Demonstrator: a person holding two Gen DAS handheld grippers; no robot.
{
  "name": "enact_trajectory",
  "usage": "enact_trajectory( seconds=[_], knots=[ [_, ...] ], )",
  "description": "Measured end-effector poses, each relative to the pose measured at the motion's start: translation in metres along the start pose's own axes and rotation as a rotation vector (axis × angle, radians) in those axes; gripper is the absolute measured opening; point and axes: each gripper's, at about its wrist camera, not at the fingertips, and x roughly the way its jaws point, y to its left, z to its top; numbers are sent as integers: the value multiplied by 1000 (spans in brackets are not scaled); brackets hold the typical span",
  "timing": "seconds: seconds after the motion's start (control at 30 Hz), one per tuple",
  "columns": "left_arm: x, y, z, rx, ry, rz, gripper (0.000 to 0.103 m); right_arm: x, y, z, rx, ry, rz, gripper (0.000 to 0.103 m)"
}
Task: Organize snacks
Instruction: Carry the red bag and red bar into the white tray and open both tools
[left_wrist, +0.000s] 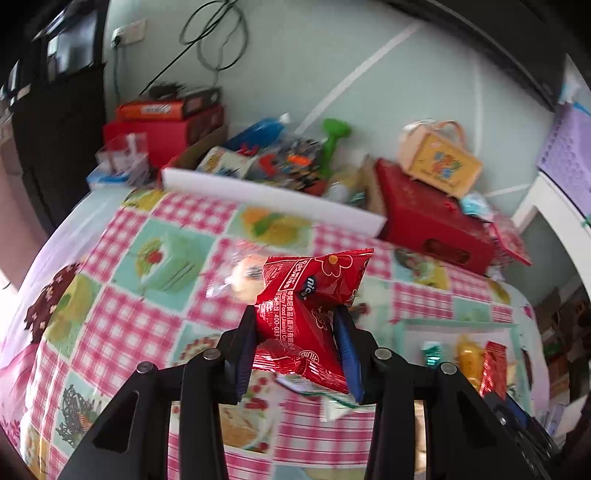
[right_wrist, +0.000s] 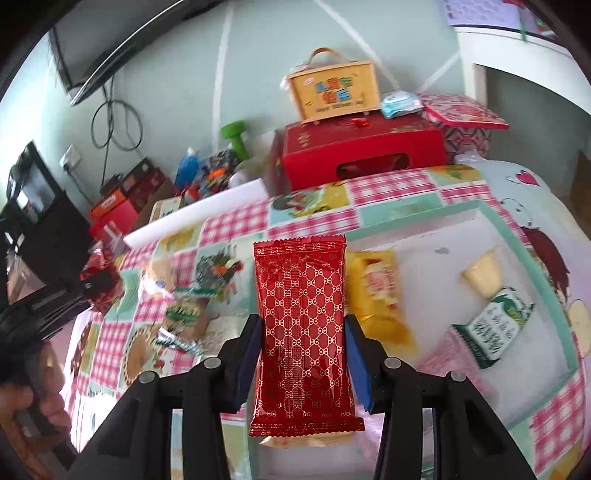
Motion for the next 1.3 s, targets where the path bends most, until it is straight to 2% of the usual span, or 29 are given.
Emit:
enact_trajectory(
  seconds=[0.17,0.37,0.63,1.13,1.23,1.3],
  knots=[
    [-7,-42,-5,83,-5,-84,42,-8,-39,7,82,-22,-64,47],
    [4,-100,-23,201,52,-161,42,-8,-73,10,149,-31,-123,47],
    [31,-155,-47,298,120,-203,42,0,-85,8,168,-15,-148,47],
    [47,-166,-61,316,169,-203,43,-2,-90,8,175,-20,-161,47],
    [49,-165,-60,304,188,-200,48,-1,-89,8,169,-11,-166,48],
    [49,-163,-59,298,195,-190,55,1,-88,7,164,-3,-172,48]
  ],
)
